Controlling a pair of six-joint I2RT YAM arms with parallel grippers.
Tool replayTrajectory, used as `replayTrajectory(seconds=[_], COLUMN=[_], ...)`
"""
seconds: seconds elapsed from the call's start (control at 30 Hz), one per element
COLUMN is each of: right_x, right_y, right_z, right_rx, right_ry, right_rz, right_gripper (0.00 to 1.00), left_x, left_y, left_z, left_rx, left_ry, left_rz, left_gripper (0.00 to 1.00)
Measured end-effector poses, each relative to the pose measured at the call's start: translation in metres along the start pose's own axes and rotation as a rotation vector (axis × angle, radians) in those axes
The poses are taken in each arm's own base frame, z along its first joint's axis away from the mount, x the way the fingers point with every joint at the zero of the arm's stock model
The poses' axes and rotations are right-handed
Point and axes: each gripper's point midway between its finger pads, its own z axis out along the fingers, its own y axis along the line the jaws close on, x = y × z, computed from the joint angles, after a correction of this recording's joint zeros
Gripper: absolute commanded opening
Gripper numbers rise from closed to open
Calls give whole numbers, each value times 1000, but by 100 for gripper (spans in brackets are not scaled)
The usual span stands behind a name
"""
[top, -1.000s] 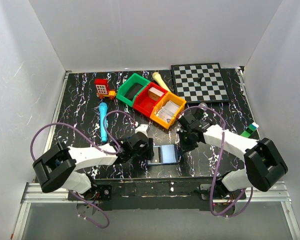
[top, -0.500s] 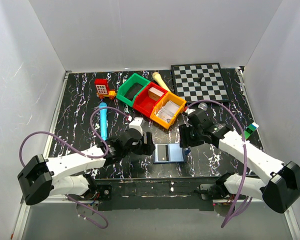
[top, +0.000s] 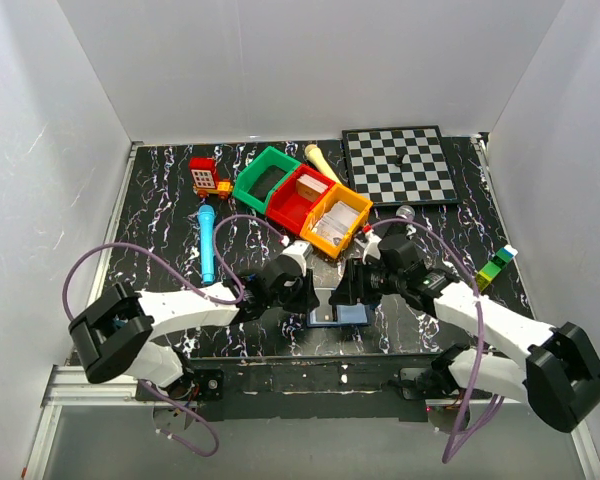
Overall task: Take the credit cards out of the card holder
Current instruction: Remove the credit card from the card holder.
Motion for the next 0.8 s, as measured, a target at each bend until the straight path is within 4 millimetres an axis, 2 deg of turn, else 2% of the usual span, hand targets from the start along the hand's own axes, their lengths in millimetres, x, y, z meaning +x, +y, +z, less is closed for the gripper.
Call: replayTrajectory(seconds=[0.17, 0.3, 0.8], right_x=[18, 28, 21], right_y=[-17, -26, -32], right_z=[22, 32, 39], right_rx=[5, 19, 30], right_ry=[50, 82, 51], right_rz=[122, 186, 227], right_gripper=[54, 54, 48], left_x=[8, 12, 21], left_y=[6, 9, 19], left_z=[13, 20, 27], left_rx=[-27, -42, -86], left_ry=[32, 50, 73], left_rz=[-4, -6, -17], left_gripper=[13, 11, 5])
